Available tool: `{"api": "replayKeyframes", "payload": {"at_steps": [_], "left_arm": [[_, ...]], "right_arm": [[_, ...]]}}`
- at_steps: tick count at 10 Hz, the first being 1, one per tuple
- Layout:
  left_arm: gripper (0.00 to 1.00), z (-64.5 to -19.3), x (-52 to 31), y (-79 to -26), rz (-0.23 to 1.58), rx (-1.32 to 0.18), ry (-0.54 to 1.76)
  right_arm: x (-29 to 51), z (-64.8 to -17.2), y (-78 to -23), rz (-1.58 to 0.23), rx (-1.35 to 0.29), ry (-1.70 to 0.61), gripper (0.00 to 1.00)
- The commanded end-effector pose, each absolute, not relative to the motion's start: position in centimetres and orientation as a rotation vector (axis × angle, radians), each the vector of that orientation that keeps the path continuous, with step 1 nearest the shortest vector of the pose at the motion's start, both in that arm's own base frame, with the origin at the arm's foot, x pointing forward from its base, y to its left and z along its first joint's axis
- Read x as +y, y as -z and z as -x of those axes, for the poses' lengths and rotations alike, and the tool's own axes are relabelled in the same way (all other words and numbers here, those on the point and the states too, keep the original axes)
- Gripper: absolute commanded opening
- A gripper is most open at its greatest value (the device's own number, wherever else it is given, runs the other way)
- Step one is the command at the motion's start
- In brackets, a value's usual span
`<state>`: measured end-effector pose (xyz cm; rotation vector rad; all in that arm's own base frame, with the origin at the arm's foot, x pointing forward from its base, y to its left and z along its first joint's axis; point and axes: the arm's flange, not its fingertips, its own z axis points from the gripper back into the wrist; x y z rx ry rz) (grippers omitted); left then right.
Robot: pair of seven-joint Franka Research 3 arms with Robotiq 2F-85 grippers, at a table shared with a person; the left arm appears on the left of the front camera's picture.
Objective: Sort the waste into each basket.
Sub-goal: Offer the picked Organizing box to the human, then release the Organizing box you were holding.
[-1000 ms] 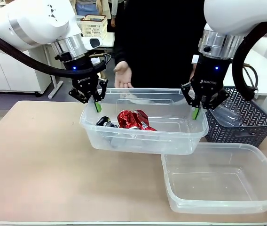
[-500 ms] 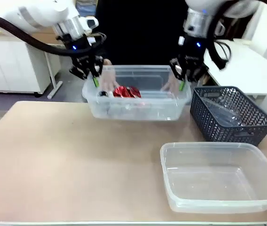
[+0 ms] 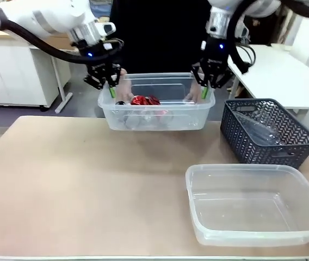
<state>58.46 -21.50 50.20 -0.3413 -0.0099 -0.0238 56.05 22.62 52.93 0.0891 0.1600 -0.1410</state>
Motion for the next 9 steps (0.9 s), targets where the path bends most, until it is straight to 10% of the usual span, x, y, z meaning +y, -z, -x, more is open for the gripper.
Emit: {"api": "replayKeyframes", "payload": {"at_steps": [1,8,9], "left_arm": [[0.05,-57.7,-21.3,-51.0,0.353,-0.021,0.015],[0.05,-57.7,-21.3,-51.0,0.353,-0.021,0.015],[0.33,-58.1,-21.5,-50.7,0.339,-0.011,0.029]], "right_arm": [[22.3,-54.9,-52.9,-0.086,0.152,0.142,0.04],[22.6,-55.6,-53.3,-0.086,0.156,0.140,0.04],[21.8,-55.3,-54.6,-0.098,0.089,0.181,0.21]]}}
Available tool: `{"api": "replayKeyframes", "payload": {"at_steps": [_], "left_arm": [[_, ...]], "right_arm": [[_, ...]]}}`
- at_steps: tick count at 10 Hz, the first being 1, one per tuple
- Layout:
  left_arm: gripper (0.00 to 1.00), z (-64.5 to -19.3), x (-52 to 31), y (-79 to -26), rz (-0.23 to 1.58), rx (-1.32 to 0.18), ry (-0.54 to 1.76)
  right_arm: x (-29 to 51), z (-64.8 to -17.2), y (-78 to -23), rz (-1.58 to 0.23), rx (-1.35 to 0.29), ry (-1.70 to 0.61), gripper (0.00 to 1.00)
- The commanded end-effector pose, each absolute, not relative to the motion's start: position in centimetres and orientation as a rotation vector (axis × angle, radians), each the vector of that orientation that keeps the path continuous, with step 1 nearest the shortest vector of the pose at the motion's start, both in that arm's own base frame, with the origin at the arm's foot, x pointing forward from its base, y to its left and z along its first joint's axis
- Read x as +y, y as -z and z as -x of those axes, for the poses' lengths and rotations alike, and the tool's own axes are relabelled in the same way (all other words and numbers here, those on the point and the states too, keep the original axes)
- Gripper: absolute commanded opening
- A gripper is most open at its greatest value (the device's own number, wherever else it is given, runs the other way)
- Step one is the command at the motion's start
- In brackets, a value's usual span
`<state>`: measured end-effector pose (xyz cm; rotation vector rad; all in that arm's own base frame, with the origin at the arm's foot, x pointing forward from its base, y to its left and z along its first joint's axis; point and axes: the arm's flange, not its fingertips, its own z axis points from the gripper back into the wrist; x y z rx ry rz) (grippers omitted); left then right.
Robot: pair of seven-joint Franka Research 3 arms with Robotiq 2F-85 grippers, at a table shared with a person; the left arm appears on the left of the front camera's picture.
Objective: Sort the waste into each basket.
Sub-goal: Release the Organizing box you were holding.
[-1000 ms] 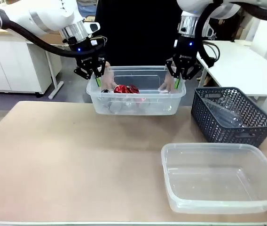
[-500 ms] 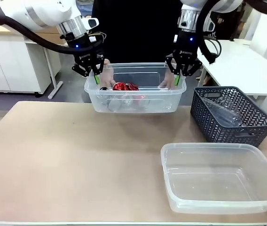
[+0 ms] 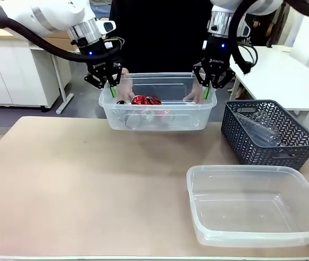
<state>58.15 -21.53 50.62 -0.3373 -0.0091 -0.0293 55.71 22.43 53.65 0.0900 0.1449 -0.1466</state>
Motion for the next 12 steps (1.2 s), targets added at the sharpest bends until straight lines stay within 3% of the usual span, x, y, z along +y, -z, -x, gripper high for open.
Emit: {"api": "replayKeyframes", "payload": {"at_steps": [1,2,3,5,6,7,12], "left_arm": [[0.63,-57.7,-22.2,-51.8,0.317,-0.023,0.067],[0.91,-57.1,-22.4,-52.6,0.313,-0.043,0.072],[1.00,-56.8,-22.5,-53.0,0.314,-0.055,0.066],[1.00,-56.5,-22.6,-53.0,0.327,-0.070,0.062],[0.97,-56.4,-22.7,-53.1,0.331,-0.070,0.070],[1.00,-56.2,-22.7,-53.3,0.339,-0.072,0.077],[1.00,-56.9,-22.9,-53.6,0.345,-0.063,0.064]], "right_arm": [[21.8,-54.4,-55.4,-0.089,0.022,0.162,0.59],[21.7,-53.8,-55.9,-0.092,-0.006,0.143,0.76],[21.6,-53.7,-55.8,-0.086,-0.008,0.150,1.00],[21.6,-53.8,-55.0,-0.101,-0.006,0.143,1.00],[21.5,-53.7,-55.0,-0.113,-0.019,0.139,0.92],[21.4,-53.6,-55.2,-0.117,-0.021,0.137,1.00],[21.9,-54.2,-55.2,-0.118,0.005,0.156,1.00]]}}
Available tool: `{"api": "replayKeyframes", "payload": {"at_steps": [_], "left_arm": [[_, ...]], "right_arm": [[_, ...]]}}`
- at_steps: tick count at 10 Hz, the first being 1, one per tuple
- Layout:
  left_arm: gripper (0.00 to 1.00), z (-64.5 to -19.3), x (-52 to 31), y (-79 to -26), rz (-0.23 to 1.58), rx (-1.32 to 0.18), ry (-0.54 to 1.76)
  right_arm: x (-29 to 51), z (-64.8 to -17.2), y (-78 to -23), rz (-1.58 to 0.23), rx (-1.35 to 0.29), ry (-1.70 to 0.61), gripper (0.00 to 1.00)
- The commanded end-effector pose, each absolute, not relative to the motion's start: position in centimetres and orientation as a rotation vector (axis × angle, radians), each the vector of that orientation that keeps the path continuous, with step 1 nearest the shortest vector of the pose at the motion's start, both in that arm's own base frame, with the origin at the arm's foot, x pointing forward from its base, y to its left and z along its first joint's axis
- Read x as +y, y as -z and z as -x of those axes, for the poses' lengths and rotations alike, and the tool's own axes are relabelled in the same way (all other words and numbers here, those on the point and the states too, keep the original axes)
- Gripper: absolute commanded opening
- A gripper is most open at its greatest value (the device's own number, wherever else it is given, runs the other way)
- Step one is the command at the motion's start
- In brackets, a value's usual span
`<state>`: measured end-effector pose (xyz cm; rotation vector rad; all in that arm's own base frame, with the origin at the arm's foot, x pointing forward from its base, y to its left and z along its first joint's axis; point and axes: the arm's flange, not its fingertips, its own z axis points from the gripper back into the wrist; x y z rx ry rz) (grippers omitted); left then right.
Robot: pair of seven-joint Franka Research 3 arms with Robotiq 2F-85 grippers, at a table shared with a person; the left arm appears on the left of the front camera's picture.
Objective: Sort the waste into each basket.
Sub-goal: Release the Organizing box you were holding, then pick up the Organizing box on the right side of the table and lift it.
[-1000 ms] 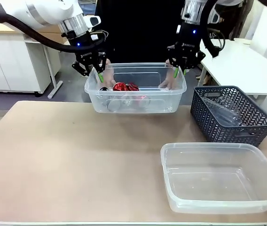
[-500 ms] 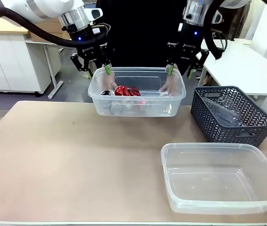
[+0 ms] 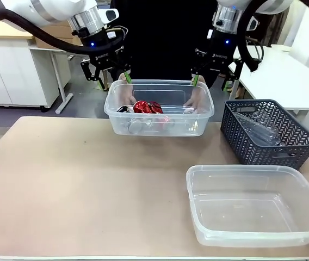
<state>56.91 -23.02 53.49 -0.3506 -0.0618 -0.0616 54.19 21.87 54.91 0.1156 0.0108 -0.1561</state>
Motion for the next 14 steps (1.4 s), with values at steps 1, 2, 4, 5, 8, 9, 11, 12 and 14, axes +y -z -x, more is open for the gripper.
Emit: {"api": "replayKeyframes", "payload": {"at_steps": [1,2,4,5,8,9,11,12,14], "left_arm": [[1.00,-56.9,-22.9,-53.6,0.345,-0.063,0.064],[1.00,-56.9,-22.9,-53.6,0.345,-0.063,0.064],[1.00,-56.9,-22.9,-53.6,0.345,-0.063,0.064],[1.00,-56.9,-22.9,-53.6,0.345,-0.063,0.064],[1.00,-54.5,-23.6,-55.4,0.376,-0.061,0.126],[1.00,-50.1,-22.9,-56.5,0.382,-0.038,0.162],[1.00,-40.6,-21.9,-57.1,0.423,0.018,0.228],[1.00,-37.5,-22.4,-57.1,0.416,0.000,0.237],[1.00,-32.8,-23.5,-56.6,0.402,-0.022,0.268]], "right_arm": [[21.9,-54.2,-55.2,-0.118,0.005,0.156,1.00],[21.9,-54.2,-55.2,-0.118,0.005,0.156,1.00],[21.9,-54.2,-55.2,-0.118,0.005,0.156,1.00],[21.9,-54.2,-55.2,-0.118,0.005,0.156,1.00],[20.6,-50.1,-57.5,-0.155,-0.060,0.093,1.00],[18.2,-44.7,-58.8,-0.189,-0.092,0.061,1.00],[13.2,-34.8,-58.5,-0.214,-0.065,0.092,1.00],[12.1,-31.7,-58.0,-0.228,-0.059,0.089,1.00],[11.2,-26.7,-56.6,-0.158,-0.127,0.133,1.00]]}}
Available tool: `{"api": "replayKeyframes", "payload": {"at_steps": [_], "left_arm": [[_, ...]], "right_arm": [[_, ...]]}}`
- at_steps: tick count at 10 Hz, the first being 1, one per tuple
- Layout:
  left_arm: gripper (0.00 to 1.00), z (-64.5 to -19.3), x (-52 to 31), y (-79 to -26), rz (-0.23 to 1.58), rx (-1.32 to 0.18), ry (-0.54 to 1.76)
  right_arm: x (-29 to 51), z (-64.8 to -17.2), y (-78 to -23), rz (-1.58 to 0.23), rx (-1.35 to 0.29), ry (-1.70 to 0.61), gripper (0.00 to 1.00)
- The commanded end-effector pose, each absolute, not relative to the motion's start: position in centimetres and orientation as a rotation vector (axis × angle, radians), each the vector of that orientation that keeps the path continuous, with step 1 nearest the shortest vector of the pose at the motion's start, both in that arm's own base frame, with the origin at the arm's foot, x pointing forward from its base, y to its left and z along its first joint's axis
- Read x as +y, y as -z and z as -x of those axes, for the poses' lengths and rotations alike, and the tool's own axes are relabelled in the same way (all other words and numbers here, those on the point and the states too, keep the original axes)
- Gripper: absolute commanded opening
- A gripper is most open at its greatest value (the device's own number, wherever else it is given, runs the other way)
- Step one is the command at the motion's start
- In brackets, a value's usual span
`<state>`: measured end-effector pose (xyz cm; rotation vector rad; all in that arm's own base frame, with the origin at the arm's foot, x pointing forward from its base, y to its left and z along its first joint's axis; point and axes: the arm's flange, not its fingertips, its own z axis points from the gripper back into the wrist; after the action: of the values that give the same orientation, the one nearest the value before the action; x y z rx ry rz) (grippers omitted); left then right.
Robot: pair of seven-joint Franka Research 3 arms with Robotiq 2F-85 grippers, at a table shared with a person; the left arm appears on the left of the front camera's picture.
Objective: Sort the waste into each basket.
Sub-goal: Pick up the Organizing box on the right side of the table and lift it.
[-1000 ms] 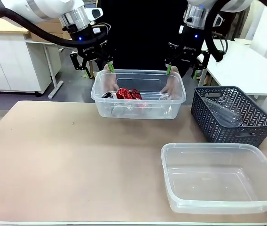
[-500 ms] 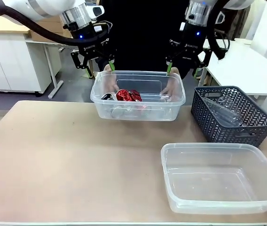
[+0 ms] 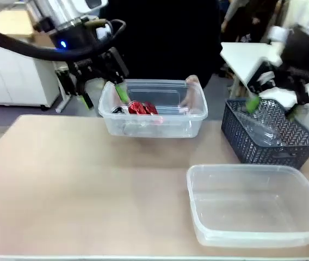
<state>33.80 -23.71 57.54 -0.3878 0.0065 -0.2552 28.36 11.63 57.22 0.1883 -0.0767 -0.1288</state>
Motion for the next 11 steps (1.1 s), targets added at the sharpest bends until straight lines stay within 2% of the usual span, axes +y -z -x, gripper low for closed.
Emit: {"api": "replayKeyframes", "payload": {"at_steps": [1,2,6,7,10,11], "left_arm": [[1.00,-33.4,-23.5,-55.9,0.354,-0.022,0.246],[1.00,-33.8,-23.7,-57.5,0.388,0.006,0.255],[1.00,-33.1,-23.7,-57.1,0.375,0.003,0.254],[1.00,-33.1,-25.6,-56.0,0.356,-0.009,0.248],[1.00,-32.2,-37.2,-52.3,0.385,0.005,0.260],[1.00,-32.7,-42.0,-50.9,0.360,0.071,0.290]], "right_arm": [[11.7,-27.4,-56.2,-0.131,-0.210,0.169,1.00],[11.6,-28.4,-57.2,-0.188,-0.077,0.129,1.00],[11.5,-27.3,-56.5,-0.168,-0.102,0.149,1.00],[9.8,-27.1,-55.8,-0.157,-0.089,0.056,1.00],[-1.2,-24.7,-51.7,-0.083,-0.069,0.091,1.00],[-3.8,-23.7,-49.4,-0.095,-0.034,0.043,1.00]]}}
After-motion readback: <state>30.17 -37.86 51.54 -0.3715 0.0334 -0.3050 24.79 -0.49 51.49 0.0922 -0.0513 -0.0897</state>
